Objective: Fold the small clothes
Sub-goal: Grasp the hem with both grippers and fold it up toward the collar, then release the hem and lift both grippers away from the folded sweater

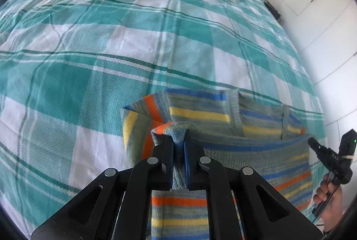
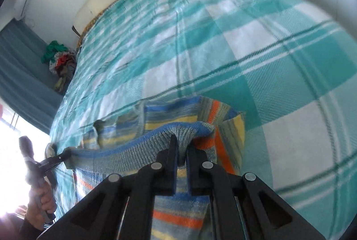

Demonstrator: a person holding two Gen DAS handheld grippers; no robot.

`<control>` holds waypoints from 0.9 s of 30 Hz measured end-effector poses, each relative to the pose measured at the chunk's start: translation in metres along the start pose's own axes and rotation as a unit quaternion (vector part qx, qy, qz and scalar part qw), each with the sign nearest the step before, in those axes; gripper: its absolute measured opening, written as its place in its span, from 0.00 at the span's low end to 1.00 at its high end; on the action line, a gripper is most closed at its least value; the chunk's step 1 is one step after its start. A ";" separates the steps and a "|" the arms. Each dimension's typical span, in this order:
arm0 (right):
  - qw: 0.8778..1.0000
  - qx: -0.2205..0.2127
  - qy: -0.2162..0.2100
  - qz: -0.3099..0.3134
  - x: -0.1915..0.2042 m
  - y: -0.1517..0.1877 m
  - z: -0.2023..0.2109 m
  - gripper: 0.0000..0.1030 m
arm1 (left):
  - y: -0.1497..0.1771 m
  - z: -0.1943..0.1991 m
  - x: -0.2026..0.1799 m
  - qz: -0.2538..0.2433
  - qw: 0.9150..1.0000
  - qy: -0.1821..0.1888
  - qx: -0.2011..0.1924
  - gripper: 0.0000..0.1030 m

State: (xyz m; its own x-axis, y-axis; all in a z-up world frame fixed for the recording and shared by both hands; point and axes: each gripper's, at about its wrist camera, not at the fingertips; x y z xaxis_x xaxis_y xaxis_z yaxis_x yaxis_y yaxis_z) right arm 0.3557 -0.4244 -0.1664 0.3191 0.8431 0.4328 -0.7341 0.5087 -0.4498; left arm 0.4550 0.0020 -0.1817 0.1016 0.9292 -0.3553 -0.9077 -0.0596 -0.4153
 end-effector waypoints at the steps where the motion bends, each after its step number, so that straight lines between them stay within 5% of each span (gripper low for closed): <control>1: 1.000 -0.004 -0.005 -0.012 -0.007 -0.003 -0.006 0.11 | -0.007 -0.005 0.008 0.019 1.000 0.002 -0.005 0.10; 4: 0.998 -0.028 -0.022 -0.044 -0.021 -0.015 -0.011 0.14 | -0.023 -0.004 0.027 0.080 0.996 0.007 -0.029 0.16; 7: 0.997 -0.058 -0.032 -0.041 -0.021 -0.028 0.005 0.16 | -0.032 0.018 0.040 0.096 0.992 -0.014 -0.077 0.60; 9: 0.998 -0.060 -0.024 -0.020 -0.015 -0.029 0.017 0.32 | -0.028 0.035 0.045 0.093 0.990 -0.020 -0.100 0.60; 12: 0.999 -0.024 -0.023 0.038 0.005 -0.015 0.030 0.34 | -0.004 0.057 0.031 0.049 0.994 0.020 -0.095 0.60; 15: 0.989 0.021 -0.046 0.136 0.038 0.024 0.043 0.34 | 0.045 0.073 -0.012 -0.072 0.992 0.070 -0.077 0.60; 17: 0.975 0.050 -0.065 0.208 0.056 0.062 0.053 0.36 | 0.083 0.073 -0.031 -0.145 0.986 0.067 -0.055 0.59; 19: 0.965 0.065 -0.058 0.247 0.054 0.093 0.058 0.36 | 0.122 0.062 -0.035 -0.196 0.979 0.046 -0.011 0.41; 21: 0.958 0.098 -0.004 0.269 0.028 0.118 0.050 0.30 | 0.149 0.045 -0.018 -0.211 0.977 0.005 0.034 0.19; 23: 0.960 0.099 0.022 0.260 0.002 0.125 0.053 0.21 | 0.153 0.055 -0.004 -0.194 0.981 0.004 0.021 0.19; 25: 0.969 0.078 0.048 0.231 0.002 0.120 0.074 0.27 | 0.146 0.074 -0.001 -0.165 0.986 0.001 0.013 0.21; 26: 0.971 0.061 0.041 0.229 0.009 0.118 0.085 0.28 | 0.145 0.085 -0.003 -0.158 0.987 0.005 -0.005 0.27; 27: 0.971 0.047 0.023 0.234 0.017 0.120 0.094 0.28 | 0.144 0.096 -0.006 -0.156 0.987 0.010 -0.023 0.49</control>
State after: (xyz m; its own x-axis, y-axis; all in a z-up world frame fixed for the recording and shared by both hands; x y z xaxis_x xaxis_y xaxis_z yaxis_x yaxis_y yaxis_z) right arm 0.2169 -0.3655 -0.1391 -0.0375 0.9860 0.1626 -0.8563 0.0522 -0.5139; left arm 0.2851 0.0229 -0.1593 0.3822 0.8975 -0.2200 -0.8111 0.2118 -0.5452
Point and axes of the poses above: each gripper's, at about its wrist camera, not at the fingertips, and z roughly against the way its jaws point, x to its left, y to its underside, and after that the axes turned 7 degrees about -x, right-handed
